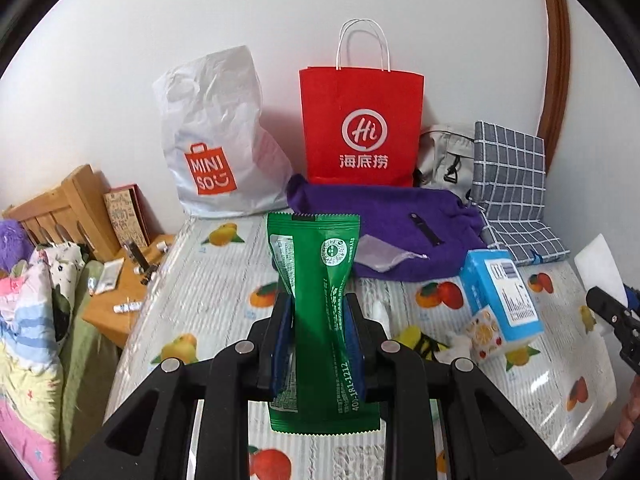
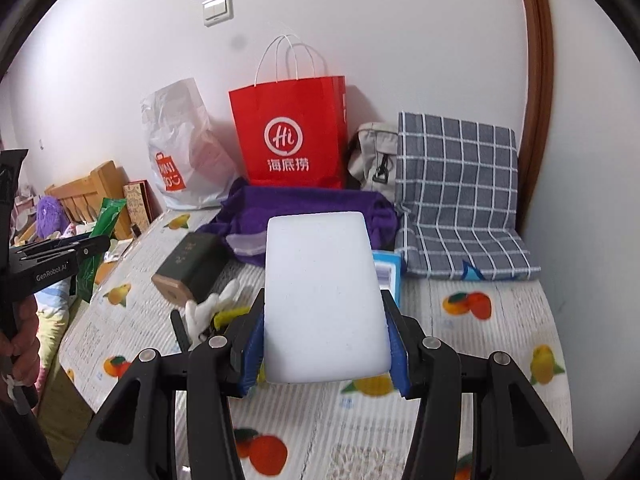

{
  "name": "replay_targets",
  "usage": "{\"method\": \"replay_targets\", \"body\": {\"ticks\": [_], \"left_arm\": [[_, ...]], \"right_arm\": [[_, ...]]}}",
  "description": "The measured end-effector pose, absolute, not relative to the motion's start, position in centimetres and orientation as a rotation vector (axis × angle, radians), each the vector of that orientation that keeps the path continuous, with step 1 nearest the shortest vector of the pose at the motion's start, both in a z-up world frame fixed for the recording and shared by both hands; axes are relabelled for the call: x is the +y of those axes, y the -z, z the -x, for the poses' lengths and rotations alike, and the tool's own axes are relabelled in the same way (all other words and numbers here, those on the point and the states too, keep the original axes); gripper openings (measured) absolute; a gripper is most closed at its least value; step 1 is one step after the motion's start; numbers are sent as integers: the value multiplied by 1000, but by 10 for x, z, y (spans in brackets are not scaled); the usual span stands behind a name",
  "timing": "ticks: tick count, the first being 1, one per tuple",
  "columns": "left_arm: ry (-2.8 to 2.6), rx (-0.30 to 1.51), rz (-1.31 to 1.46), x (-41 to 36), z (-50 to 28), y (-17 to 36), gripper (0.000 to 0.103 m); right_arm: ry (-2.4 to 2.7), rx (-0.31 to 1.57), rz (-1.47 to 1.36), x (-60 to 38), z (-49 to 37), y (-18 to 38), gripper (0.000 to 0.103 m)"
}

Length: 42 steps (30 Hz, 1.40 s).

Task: Organize soft objects
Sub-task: 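Carry the sponge in the right tool and the green packet in the left tool to the purple towel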

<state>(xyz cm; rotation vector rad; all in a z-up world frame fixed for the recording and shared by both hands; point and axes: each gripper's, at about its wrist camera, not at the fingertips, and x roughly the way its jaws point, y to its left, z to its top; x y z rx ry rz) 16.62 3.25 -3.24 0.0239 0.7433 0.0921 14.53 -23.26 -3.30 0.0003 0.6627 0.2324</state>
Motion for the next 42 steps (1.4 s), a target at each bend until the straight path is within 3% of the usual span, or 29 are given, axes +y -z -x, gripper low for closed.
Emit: {"method": "replay_targets", "body": {"ticks": [18, 42], "left_arm": [[-109, 756, -34, 36, -249, 32, 24], [-82, 860, 5, 40, -373, 74, 24]], "right_arm": [[-227, 658, -11, -221, -239, 22, 51], [-275, 706, 22, -199, -377, 45, 51]]}}
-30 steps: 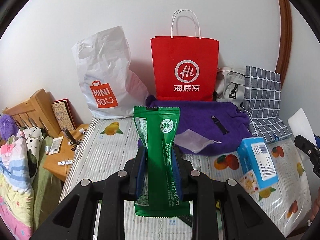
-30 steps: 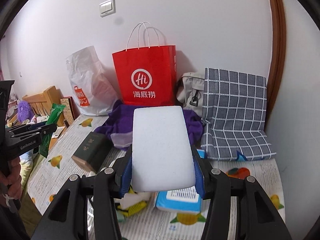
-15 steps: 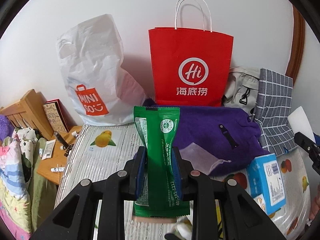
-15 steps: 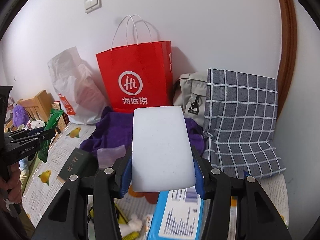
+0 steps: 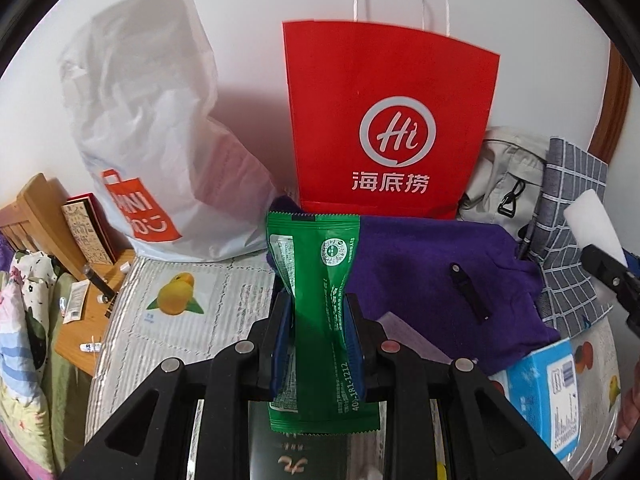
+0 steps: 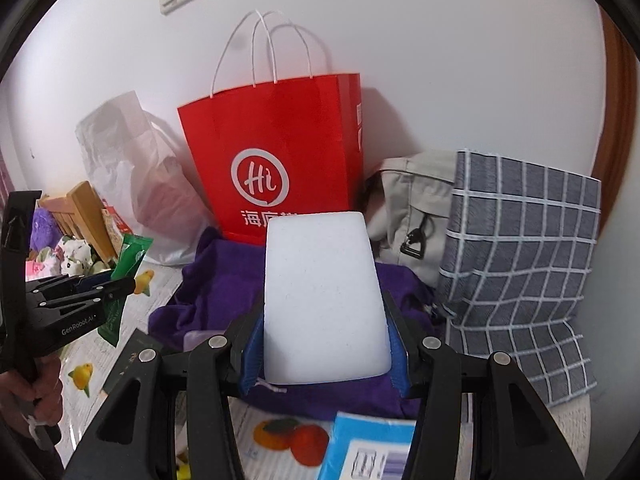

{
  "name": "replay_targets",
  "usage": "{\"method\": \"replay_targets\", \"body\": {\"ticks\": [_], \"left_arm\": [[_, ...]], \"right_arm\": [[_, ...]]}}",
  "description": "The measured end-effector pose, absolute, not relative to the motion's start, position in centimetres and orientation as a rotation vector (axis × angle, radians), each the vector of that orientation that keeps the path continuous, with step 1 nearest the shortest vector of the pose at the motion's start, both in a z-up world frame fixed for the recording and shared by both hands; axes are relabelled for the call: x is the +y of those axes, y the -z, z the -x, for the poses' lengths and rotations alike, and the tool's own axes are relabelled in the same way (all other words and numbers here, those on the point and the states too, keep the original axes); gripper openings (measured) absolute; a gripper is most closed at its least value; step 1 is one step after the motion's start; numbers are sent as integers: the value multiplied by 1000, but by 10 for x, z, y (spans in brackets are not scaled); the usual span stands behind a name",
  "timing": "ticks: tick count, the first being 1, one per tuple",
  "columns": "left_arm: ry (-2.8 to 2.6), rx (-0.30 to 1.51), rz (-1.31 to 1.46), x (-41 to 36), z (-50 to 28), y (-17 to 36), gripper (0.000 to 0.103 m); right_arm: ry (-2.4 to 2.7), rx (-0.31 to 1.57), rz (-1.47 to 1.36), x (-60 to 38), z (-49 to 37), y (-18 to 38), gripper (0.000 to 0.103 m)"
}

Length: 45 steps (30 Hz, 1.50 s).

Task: Organize soft objects
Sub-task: 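Carry the sponge in the right tool and the green packet in the left tool to the purple towel, then open the right tool to drop the sponge on the towel while the left tool releases the green packet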

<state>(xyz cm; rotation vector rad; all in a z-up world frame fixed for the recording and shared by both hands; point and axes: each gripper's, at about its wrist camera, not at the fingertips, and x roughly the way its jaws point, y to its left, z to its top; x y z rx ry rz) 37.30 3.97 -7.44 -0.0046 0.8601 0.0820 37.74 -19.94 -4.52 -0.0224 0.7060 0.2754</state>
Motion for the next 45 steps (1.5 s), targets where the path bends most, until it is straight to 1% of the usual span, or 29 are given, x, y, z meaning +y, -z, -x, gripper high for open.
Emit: {"method": "replay_targets", "body": {"ticks": [6, 16, 22, 31, 41, 43, 45], "left_arm": [[-85, 906, 4, 44, -401, 94, 24], [-77, 943, 34, 50, -435, 125, 24], [-75, 987, 32, 52, -448, 140, 24], [-60, 1031, 36, 52, -450, 154, 24], [-51, 1055, 35, 54, -452, 159, 24], [-52, 1056, 31, 54, -452, 159, 27], [-59, 1055, 25, 52, -453, 158, 27]], "right_arm": [[-276, 806, -10, -201, -407, 83, 51], [-271, 902, 33, -203, -429, 118, 51], [-302, 991, -15, -204, -442, 144, 51], [-262, 1028, 22, -188, -449, 164, 52], [-255, 1026, 47, -174, -454, 169, 53], [-261, 1033, 39, -175, -454, 171, 57], [-258, 1032, 36, -175, -456, 171, 60]]}}
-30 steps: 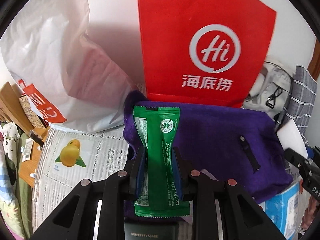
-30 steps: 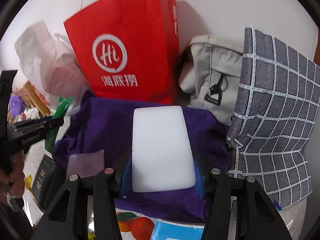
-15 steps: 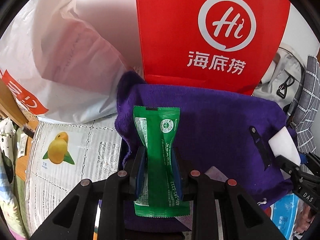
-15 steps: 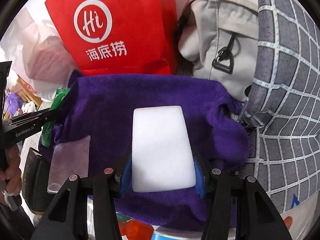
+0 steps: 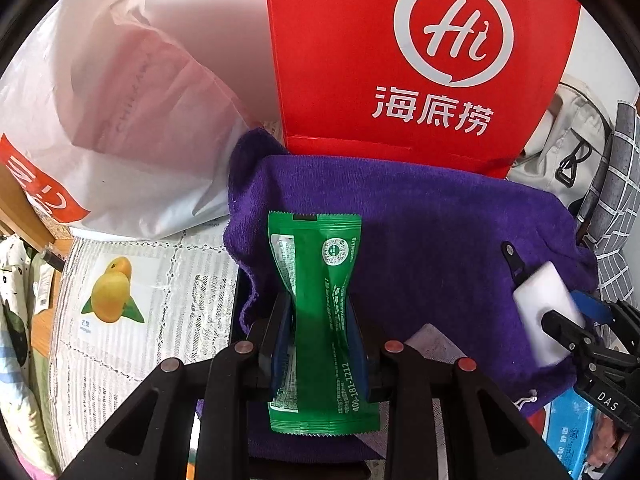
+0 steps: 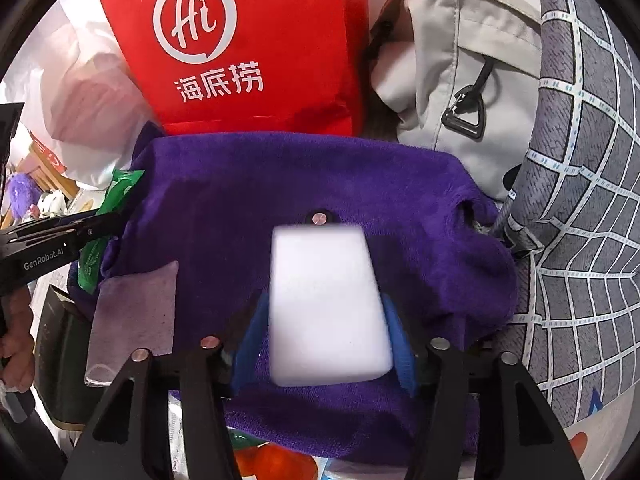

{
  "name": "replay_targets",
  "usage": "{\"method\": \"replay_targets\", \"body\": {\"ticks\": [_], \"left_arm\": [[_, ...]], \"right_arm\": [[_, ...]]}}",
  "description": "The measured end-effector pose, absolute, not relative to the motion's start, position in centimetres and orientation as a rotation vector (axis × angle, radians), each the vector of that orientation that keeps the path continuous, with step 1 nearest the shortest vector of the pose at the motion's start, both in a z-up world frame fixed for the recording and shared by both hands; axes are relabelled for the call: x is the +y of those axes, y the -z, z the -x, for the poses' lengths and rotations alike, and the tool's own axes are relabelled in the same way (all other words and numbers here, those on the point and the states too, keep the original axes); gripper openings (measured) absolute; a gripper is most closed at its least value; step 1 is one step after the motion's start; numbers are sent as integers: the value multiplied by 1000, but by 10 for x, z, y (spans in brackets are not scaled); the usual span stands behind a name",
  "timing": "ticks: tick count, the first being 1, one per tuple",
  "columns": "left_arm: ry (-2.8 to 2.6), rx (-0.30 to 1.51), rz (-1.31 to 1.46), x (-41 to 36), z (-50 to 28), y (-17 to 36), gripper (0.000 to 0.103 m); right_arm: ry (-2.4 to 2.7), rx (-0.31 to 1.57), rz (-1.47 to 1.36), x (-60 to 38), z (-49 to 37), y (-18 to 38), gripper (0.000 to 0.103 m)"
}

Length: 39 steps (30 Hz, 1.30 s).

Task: Organize soft objects
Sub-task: 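Open the right tool to drop the sponge on the towel while the left tool releases the green packet, then move both tools back to the pile, right tool toward the orange-print snack packet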

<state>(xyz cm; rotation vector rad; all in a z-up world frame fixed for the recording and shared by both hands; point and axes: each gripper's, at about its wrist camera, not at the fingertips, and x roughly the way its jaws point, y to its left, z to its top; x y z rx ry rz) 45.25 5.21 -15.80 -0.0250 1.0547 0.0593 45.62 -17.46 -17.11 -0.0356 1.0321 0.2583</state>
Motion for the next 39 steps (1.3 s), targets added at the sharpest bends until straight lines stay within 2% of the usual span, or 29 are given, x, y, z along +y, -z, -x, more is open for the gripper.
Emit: {"method": "replay_targets", "body": {"ticks": [3, 5, 7, 9, 11, 18, 22, 28, 33, 35, 37, 39], "left_arm": [[-57, 1058, 17, 47, -453, 159, 28], [-59, 1064, 27, 46, -454, 160, 30], [-53, 1066, 31, 43, -454, 159, 38], [-53, 1056, 22, 44, -452, 156, 54], [-58, 1035, 24, 44, -450, 149, 59], [-6, 968, 47, 44, -432, 120, 59], [-1, 928, 41, 40, -419, 102, 59], [33, 924, 63, 42, -380, 95, 59], [47, 923, 75, 49, -339, 89, 59], [45, 928, 84, 53, -320, 89, 59], [46, 931, 91, 55, -307, 89, 59], [50, 931, 100, 58, -291, 90, 59]], "right_arm": [[-260, 1027, 38, -177, -454, 167, 67], [-259, 1012, 37, -180, -451, 161, 67], [-258, 995, 33, -184, -446, 154, 67], [-256, 968, 23, -189, -442, 145, 67], [-259, 938, 10, -191, -435, 135, 67], [-283, 903, 41, -186, -389, 116, 67], [-309, 956, 34, -181, -350, 122, 67], [-332, 1027, 85, -177, -284, 132, 67], [-307, 988, 98, -181, -234, 128, 67], [-254, 983, 97, -186, -216, 131, 62], [-238, 994, 82, -191, -206, 134, 46], [-232, 1008, 60, -195, -200, 140, 39]]}}
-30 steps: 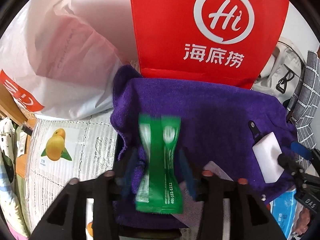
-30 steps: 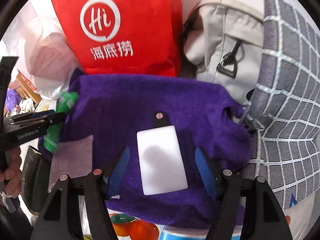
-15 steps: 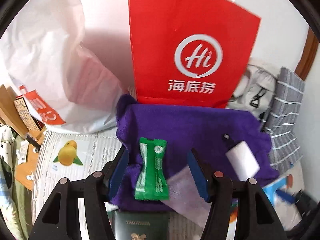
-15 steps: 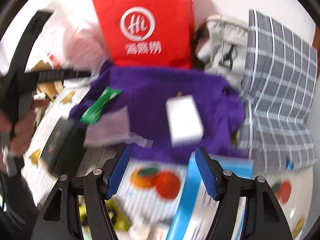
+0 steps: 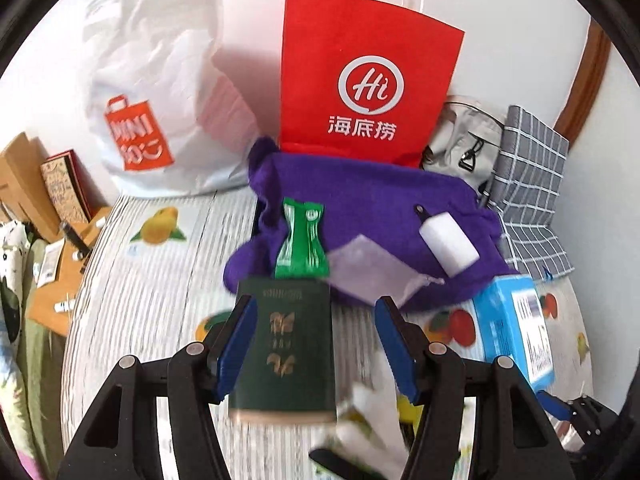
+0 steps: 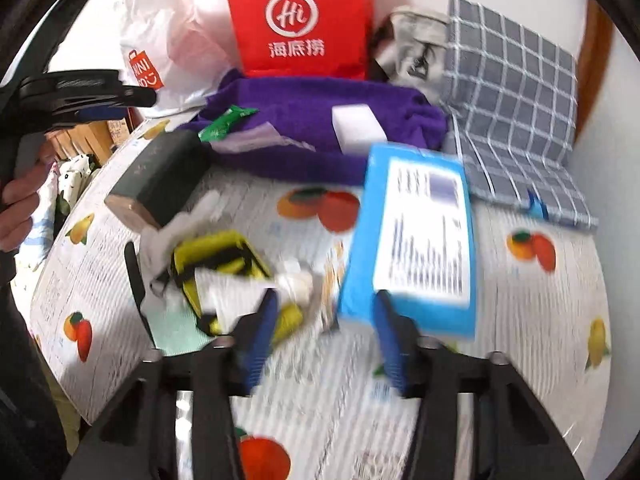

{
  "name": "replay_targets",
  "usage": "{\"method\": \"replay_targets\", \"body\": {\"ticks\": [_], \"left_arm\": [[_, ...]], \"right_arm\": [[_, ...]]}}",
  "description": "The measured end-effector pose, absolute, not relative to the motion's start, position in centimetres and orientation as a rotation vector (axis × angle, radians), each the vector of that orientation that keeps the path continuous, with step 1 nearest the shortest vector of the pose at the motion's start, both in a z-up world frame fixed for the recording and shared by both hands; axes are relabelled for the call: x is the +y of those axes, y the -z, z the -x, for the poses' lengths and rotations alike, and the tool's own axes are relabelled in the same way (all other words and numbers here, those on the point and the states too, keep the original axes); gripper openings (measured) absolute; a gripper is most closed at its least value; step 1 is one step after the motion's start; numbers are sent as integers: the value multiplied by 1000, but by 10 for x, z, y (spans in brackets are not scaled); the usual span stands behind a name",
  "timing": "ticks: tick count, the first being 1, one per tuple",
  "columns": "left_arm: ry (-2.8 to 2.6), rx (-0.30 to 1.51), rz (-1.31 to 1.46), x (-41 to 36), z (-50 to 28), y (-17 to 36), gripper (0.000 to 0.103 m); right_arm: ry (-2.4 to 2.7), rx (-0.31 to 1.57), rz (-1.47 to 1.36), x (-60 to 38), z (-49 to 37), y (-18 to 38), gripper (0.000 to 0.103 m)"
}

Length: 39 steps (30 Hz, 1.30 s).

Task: Organize soft objects
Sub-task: 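Move both tools back to the pile, right tool toward the orange-print snack packet, then close the right tool on the white orange-print snack packet and lift it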

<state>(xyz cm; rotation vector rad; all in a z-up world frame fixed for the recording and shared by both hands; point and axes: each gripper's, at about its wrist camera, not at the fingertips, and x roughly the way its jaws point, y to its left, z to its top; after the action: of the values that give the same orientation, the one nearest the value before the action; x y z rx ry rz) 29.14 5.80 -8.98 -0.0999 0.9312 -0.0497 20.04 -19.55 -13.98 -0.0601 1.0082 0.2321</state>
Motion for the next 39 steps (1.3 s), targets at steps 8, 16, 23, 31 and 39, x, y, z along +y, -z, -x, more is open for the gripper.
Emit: {"method": "replay_targets", "body": {"ticks": [8, 16, 23, 31, 39], "left_arm": [[41, 948, 105, 62, -254, 96, 59], [19, 984, 113, 72, -236, 112, 59], [30, 1002, 109, 69, -233, 119, 59], [40, 1004, 95, 64, -226, 117, 59], [49, 985, 79, 51, -210, 105, 59]], "right_arm": [[-233, 1013, 11, -194, -194, 156, 24], [-180, 1016, -25, -189, -203, 169, 21], [-148, 1015, -65, -196, -207, 178, 0], [-205, 1003, -107, -204, -190, 165, 0], [-210, 992, -85, -226, -152, 150, 0]]}}
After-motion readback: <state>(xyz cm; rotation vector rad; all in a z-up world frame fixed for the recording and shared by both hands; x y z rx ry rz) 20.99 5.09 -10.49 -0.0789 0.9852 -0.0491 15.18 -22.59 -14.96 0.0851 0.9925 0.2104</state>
